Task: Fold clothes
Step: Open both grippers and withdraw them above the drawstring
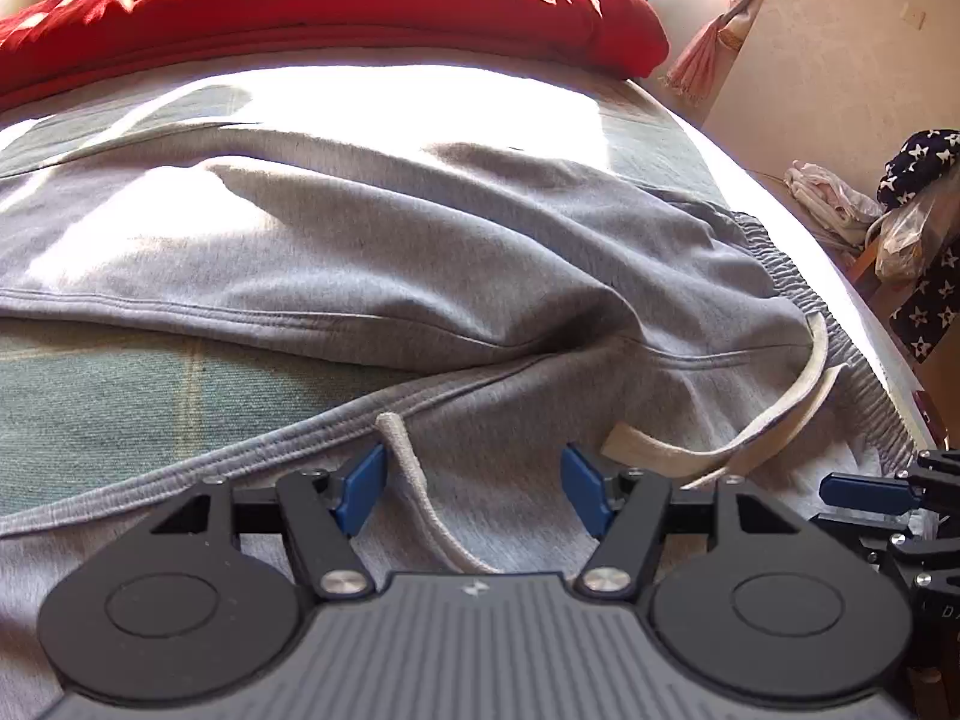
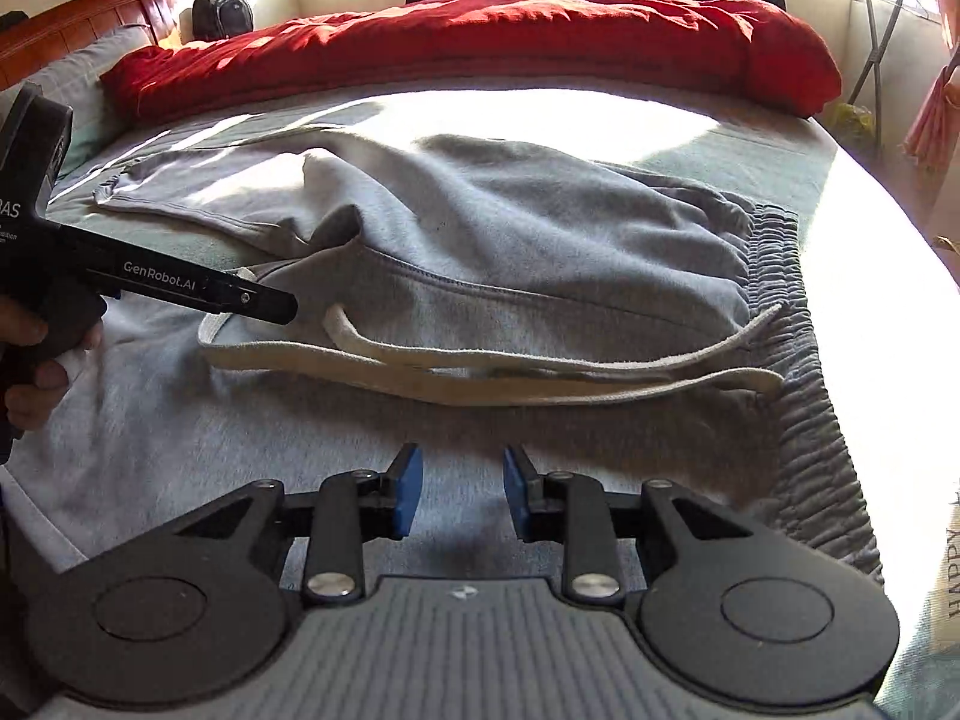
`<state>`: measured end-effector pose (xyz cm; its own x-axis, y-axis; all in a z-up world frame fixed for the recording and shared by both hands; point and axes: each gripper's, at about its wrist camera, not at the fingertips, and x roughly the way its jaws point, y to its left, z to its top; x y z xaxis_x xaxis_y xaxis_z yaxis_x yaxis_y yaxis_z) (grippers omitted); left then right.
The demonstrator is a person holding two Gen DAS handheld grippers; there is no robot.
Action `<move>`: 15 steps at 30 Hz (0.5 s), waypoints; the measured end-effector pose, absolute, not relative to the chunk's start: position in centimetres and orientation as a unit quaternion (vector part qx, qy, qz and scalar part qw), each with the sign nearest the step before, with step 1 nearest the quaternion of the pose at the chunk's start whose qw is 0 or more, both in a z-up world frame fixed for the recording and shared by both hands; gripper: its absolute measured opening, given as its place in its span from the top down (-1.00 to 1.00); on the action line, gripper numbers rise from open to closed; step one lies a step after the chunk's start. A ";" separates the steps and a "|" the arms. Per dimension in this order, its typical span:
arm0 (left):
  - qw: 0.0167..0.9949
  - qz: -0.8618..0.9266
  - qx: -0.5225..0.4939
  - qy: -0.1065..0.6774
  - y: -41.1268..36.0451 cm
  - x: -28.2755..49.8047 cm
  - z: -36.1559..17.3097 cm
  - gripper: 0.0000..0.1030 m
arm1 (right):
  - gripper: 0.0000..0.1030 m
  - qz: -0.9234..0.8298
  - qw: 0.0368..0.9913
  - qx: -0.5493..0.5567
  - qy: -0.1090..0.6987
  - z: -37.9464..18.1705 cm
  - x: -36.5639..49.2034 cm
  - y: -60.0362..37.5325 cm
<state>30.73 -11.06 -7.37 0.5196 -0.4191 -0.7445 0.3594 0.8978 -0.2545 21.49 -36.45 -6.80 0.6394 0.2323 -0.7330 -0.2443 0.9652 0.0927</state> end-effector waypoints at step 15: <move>0.887 -0.182 -0.031 0.424 -7.8 21.0 -8.7 -0.44 | 0.13 0.106 0.912 0.102 0.382 -10.1 17.5 -34.8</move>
